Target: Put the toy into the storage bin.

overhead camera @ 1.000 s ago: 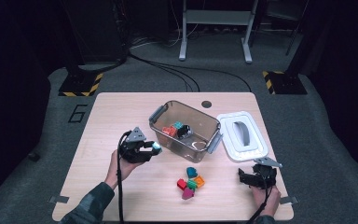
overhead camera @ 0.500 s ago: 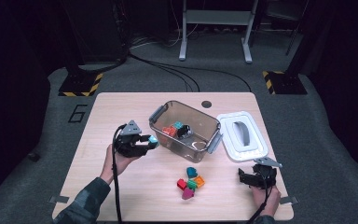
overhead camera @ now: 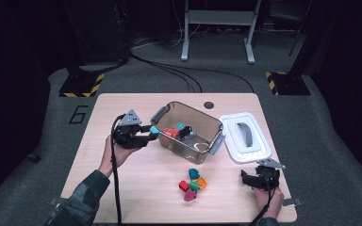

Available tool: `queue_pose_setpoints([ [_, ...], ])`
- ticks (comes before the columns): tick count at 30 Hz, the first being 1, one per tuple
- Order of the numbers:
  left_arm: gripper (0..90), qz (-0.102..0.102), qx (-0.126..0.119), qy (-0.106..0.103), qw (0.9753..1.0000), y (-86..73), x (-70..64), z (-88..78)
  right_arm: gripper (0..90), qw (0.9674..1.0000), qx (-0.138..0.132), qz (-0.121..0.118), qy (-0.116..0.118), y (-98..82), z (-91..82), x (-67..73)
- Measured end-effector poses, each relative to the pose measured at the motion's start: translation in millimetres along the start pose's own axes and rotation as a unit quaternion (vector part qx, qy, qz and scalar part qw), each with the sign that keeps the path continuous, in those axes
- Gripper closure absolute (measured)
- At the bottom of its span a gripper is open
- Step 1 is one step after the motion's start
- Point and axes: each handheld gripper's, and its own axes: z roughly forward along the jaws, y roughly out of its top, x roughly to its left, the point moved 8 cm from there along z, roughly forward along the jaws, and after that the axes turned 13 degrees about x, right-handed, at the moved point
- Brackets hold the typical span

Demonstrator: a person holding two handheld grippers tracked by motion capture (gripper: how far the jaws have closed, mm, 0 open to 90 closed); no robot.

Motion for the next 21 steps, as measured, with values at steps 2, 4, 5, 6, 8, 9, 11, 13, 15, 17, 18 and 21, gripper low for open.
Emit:
queue_pose_setpoints([
  [2, 58.9, -0.001, -0.006, 0.004, 1.0, 5.1, 1.5, -0.3, 9.4, 1.0, 0.0, 0.0, 0.0, 0.0, 0.0, 0.0],
  [4, 59.0, -0.003, -0.007, 0.002, 1.0, 9.1, 2.9, -0.3, 9.5, 1.0, -0.001, -0.002, 0.0, 0.1, 0.1, -0.3],
  [5, 59.0, -0.001, -0.004, 0.002, 1.0, 10.5, 3.8, -0.7, 9.5, 1.0, 0.0, 0.0, 0.0, 0.0, 0.0, 0.0],
  [6, 58.9, -0.002, -0.005, 0.004, 1.0, 12.4, 4.5, -0.4, 9.5, 1.0, 0.0, -0.001, 0.0, 0.1, 0.0, -0.2],
  [8, 59.0, -0.001, -0.006, 0.006, 1.0, 16.1, 6.3, -0.2, 9.5, 1.0, 0.0, -0.001, 0.0, 0.1, 0.0, -0.2],
  [9, 59.0, -0.001, -0.006, 0.006, 1.0, 18.1, 6.9, 0.1, 9.5, 1.0, 0.0, -0.001, 0.0, 0.1, 0.0, -0.2],
  [11, 58.9, -0.001, -0.005, 0.004, 1.0, 21.0, 7.3, 0.5, 9.5, 1.0, 0.0, 0.0, 0.0, 0.0, 0.0, -0.1],
  [13, 59.0, 0.002, -0.004, 0.005, 1.0, 24.8, 7.8, 1.1, 9.5, 1.0, 0.0, 0.0, 0.0, 0.0, 0.0, 0.0],
  [15, 59.0, 0.004, -0.002, 0.005, 1.0, 28.5, 8.0, 1.3, 9.5, 1.0, 0.0, 0.0, 0.0, 0.0, 0.0, -0.1],
  [17, 59.0, 0.006, -0.001, 0.005, 1.0, 32.7, 8.0, 2.2, 9.5, 1.0, 0.0, 0.0, 0.0, 0.0, 0.0, -0.1],
  [18, 58.9, 0.006, -0.001, 0.006, 1.0, 34.7, 8.0, 2.8, 9.5, 1.0, 0.0, 0.0, 0.0, 0.0, 0.0, -0.1],
  [21, 59.0, 0.009, 0.003, 0.003, 1.0, 39.1, 7.9, 4.4, 9.5, 1.0, 0.0, 0.0, 0.0, 0.0, 0.0, -0.1],
])
